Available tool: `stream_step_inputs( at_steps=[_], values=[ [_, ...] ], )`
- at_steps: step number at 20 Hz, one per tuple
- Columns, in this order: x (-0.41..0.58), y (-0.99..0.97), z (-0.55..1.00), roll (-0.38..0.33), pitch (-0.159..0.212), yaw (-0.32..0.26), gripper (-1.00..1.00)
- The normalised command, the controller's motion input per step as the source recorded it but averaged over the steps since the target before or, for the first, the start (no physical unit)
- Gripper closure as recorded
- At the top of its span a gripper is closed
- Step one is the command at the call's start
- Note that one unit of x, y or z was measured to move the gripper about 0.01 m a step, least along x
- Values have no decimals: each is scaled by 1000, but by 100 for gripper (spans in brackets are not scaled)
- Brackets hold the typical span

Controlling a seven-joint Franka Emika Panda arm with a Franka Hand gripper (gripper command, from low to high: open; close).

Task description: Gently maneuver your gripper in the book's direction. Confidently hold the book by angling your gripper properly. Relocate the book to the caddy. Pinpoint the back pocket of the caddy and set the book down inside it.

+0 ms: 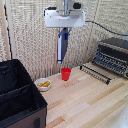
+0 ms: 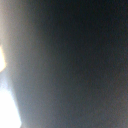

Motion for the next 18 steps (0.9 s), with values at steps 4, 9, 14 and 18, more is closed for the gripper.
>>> stream_step_inputs(
  at_steps=[4, 9, 14, 18],
  values=[
    [124, 678, 568, 0, -4, -141, 100],
    [285, 807, 599, 0, 0, -82, 100],
    [379, 852, 606, 0, 0, -53, 100],
    [383, 844, 615, -1, 0, -54, 100]
  ],
)
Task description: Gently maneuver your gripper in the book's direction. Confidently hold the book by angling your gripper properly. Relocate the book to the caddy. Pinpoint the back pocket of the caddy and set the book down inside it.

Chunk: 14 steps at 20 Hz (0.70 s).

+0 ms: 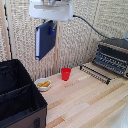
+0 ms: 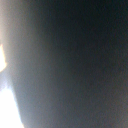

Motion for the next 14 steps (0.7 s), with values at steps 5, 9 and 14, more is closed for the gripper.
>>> stream_step_inputs(
  at_steps=[5, 9, 14],
  values=[
    [335, 792, 645, -10, 0, -79, 100],
    [264, 770, 553, -1, 0, -93, 100],
    [121, 715, 392, 0, 6, -114, 100]
  ],
)
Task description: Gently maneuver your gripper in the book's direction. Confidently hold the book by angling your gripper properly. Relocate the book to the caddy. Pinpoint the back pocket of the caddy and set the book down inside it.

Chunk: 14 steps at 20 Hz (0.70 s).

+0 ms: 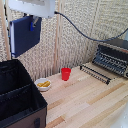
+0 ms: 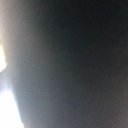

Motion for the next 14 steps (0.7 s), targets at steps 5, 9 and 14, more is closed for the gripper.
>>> stream_step_inputs(
  at_steps=[5, 9, 14],
  values=[
    [56, 711, 267, 7, 30, -109, 100],
    [49, 710, 215, 12, 39, -110, 100],
    [294, 656, 49, 0, 63, -99, 100]
  ],
)
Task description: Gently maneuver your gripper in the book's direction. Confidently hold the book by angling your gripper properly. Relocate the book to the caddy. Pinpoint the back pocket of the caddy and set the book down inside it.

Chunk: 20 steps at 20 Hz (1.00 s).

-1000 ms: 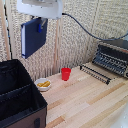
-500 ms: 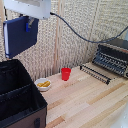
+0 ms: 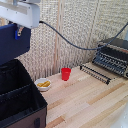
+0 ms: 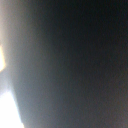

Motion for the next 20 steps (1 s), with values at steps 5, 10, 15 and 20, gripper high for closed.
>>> stream_step_inputs(
  at_steps=[5, 10, 15, 20],
  values=[
    [564, 479, -72, 0, 45, -96, 100],
    [579, 393, -115, 0, 42, -116, 100],
    [345, 313, -45, -20, 64, -166, -100],
    [201, 12, 121, -3, 117, -83, -100]
  ],
)
